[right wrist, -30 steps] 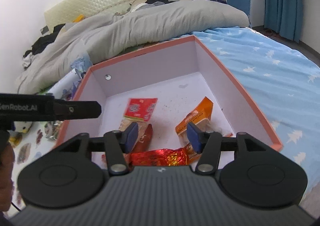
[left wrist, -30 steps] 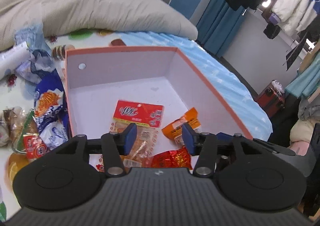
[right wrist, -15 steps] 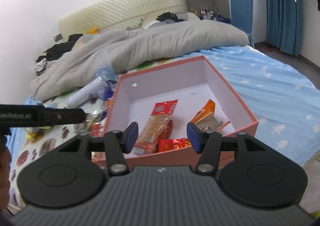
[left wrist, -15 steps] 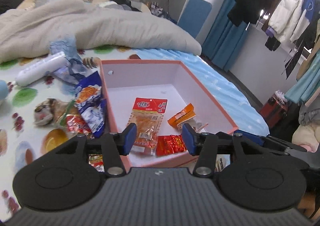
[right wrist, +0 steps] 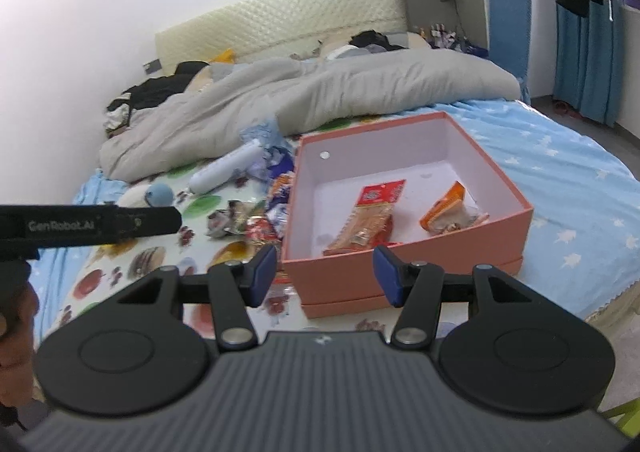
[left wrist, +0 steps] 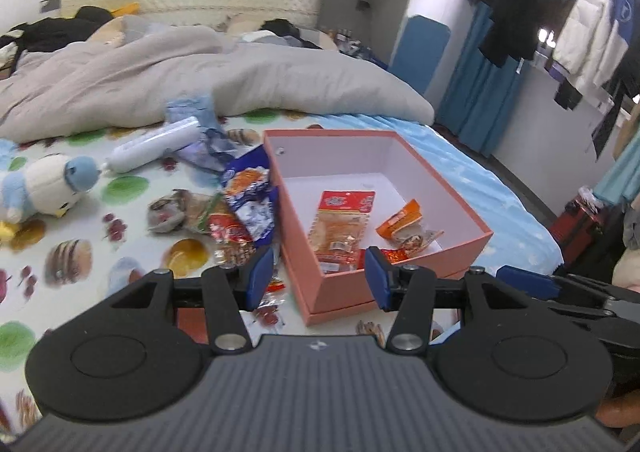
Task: Organize snacks
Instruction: 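Raise both tools away from the box back toward the snack pile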
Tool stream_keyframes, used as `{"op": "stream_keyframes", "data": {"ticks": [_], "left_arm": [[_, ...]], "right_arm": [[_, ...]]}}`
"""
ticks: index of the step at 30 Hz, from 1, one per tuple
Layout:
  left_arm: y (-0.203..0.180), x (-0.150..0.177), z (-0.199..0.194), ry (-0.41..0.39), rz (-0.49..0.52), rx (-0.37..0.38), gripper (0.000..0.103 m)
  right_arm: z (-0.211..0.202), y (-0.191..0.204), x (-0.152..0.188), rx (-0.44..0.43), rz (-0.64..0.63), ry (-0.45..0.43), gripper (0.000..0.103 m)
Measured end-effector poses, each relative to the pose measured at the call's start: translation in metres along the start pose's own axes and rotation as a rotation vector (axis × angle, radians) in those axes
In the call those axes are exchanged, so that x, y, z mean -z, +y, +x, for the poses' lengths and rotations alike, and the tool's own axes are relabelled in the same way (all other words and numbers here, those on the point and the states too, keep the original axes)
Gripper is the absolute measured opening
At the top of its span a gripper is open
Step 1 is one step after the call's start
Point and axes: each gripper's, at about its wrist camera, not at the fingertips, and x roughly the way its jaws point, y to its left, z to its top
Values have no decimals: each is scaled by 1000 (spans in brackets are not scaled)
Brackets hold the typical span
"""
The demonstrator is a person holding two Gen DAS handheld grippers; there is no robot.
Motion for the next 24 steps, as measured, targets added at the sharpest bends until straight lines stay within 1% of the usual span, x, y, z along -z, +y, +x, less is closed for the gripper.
{"op": "stream_keyframes", "data": {"ticks": [3, 8, 13, 17, 21, 24], "left_arm": [[3, 3, -19, -30, -28, -28, 56], [14, 18, -48, -83, -94, -73, 56], [26, 34, -73, -81, -137, -111, 56], [39, 55, -91, -71, -161, -149, 56], [53, 72, -101, -59, -195, -179, 56], [61, 81, -106, -61, -215, -197, 56]], "right_arm": [[-5, 6, -3, -46, 1, -4, 56], [-12, 20, -1, -76, -44, -22, 56], [-19, 37, 13, -116, -51, -9, 56], [-21, 56, 29, -157, -76, 12, 56], [-26, 74, 40, -211, -112, 31, 56], [-24, 81, 45, -230, -114, 49, 56]]}}
